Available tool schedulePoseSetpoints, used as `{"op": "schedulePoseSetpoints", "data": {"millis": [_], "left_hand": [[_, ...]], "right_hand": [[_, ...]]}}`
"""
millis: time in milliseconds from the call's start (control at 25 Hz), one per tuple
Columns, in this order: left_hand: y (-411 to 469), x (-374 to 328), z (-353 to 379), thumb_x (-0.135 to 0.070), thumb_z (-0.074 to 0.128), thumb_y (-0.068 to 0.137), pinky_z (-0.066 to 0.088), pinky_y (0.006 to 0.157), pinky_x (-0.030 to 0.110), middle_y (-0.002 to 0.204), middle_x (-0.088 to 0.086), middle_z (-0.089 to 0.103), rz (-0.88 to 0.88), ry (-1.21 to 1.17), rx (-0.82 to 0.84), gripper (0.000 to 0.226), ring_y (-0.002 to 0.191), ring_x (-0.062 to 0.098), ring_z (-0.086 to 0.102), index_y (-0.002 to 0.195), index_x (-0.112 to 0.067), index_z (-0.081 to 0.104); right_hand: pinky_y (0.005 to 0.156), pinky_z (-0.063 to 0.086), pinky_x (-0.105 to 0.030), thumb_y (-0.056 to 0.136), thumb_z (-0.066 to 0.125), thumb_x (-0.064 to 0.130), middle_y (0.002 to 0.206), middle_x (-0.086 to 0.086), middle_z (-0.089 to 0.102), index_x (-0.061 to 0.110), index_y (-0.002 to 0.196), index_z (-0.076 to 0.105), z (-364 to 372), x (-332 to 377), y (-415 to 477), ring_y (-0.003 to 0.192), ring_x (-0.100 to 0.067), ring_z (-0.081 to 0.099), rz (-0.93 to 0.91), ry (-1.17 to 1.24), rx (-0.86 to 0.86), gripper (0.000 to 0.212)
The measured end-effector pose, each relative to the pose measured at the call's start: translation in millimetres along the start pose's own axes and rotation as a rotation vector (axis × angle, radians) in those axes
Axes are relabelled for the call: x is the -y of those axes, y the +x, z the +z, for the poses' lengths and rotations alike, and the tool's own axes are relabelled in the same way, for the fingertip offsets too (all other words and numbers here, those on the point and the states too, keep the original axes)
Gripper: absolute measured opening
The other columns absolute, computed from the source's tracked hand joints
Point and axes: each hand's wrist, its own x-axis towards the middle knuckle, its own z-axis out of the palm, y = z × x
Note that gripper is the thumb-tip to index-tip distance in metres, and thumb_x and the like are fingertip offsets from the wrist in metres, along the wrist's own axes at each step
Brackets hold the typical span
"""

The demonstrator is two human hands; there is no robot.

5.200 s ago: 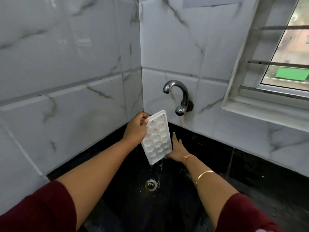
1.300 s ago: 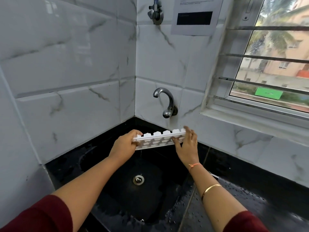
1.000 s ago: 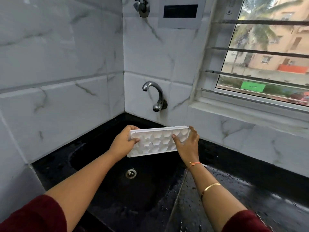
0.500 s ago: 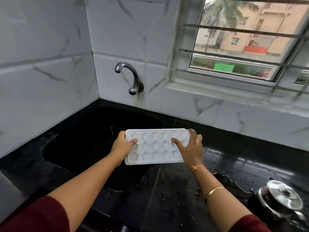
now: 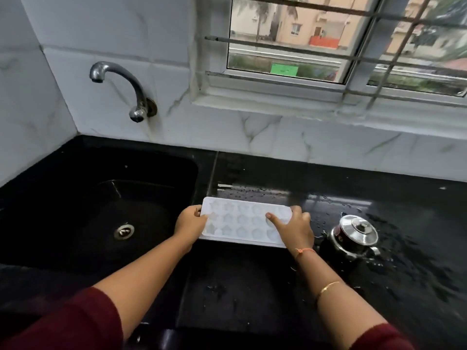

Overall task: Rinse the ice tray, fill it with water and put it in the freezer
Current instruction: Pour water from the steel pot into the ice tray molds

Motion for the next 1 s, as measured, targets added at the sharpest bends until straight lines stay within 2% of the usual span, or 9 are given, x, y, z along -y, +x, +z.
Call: {"op": "schedulePoseSetpoints", "data": {"millis": [160,280,400,480,560,640,760,840,1000], "left_hand": [[-7,9,36,0.0,0.044,0.087,0.046,0.071,0.026,0.083,-0.009,0.061,0.09,0.067,0.087,0.03,0.091,0.021,0.059,0.083,-0.027,0.058],[-10,11,58,0.0,0.045,0.088,0.045,0.075,0.025,0.099,-0.006,0.061,0.098,0.054,0.066,0.031,0.101,0.022,0.058,0.103,-0.021,0.063],[-13,10,76,0.003,0.044,0.088,0.042,0.072,0.027,0.101,0.001,0.061,0.102,0.046,0.042,0.03,0.097,0.023,0.058,0.105,-0.012,0.063],[-11,11,81,0.002,0.044,0.088,0.04,0.082,0.025,0.111,-0.001,0.059,0.079,0.074,0.056,0.035,0.1,0.019,0.055,0.119,-0.005,0.058],[-7,14,86,-0.002,0.044,0.088,0.043,0.098,0.033,0.133,0.004,0.055,0.05,0.133,0.081,0.044,0.116,0.023,0.053,0.132,-0.004,0.049],[-7,13,92,-0.003,0.043,0.091,0.032,0.111,0.035,0.146,0.008,0.042,0.017,0.186,0.094,0.052,0.133,0.027,0.041,0.142,-0.005,0.035],[-9,11,103,-0.002,0.042,0.093,0.026,0.113,0.033,0.152,0.01,0.032,0.018,0.233,0.083,0.054,0.138,0.028,0.033,0.145,-0.006,0.028],[-10,12,107,-0.002,0.041,0.094,0.025,0.113,0.032,0.152,0.01,0.031,0.009,0.24,0.057,0.054,0.139,0.028,0.032,0.146,-0.008,0.027],[-10,15,109,-0.003,0.041,0.093,0.027,0.112,0.035,0.151,0.008,0.035,0.009,0.263,0.035,0.053,0.137,0.028,0.035,0.145,-0.01,0.03]], "right_hand": [[0.09,0.044,-0.039,0.08,0.063,0.054,0.132,-0.018,0.041,0.008,0.132,0.041,-10,-31,3,0.112,-0.037,0.053,0.11,0.004,0.036,0.073],[0.101,0.037,-0.037,0.086,0.062,0.035,0.136,-0.024,0.039,0.004,0.14,0.033,-17,-44,6,0.122,-0.038,0.045,0.102,0.038,0.078,0.069],[0.113,0.021,-0.032,0.092,0.054,0.021,0.149,-0.024,0.025,0.0,0.148,0.014,-26,-56,8,0.139,-0.033,0.025,0.011,0.015,0.162,0.072],[0.114,0.015,-0.027,0.094,0.049,0.015,0.153,-0.021,0.02,-0.001,0.148,0.014,-33,-60,9,0.143,-0.029,0.019,-0.053,0.029,0.158,0.066],[0.111,0.015,-0.021,0.095,0.045,0.009,0.152,-0.019,0.026,-0.003,0.145,0.023,-42,-63,10,0.143,-0.026,0.023,-0.114,0.048,0.064,0.056],[0.108,0.019,-0.018,0.094,0.042,0.003,0.146,-0.019,0.038,-0.005,0.14,0.036,-50,-67,9,0.137,-0.027,0.034,-0.18,0.068,-0.057,0.047],[0.104,0.038,-0.029,0.089,0.044,-0.006,0.127,-0.024,0.056,-0.009,0.127,0.052,-60,-68,5,0.12,-0.034,0.053,-0.338,0.035,-0.262,0.038],[0.092,0.049,-0.039,0.082,0.05,-0.007,0.11,-0.021,0.064,-0.006,0.115,0.063,-68,-72,6,0.103,-0.036,0.061,-0.442,-0.022,-0.454,0.035],[0.083,0.046,-0.045,0.078,0.064,0.011,0.104,-0.015,0.061,0.008,0.102,0.068,-84,-94,8,0.097,-0.037,0.057,-0.256,-0.061,-0.689,0.024]]}}
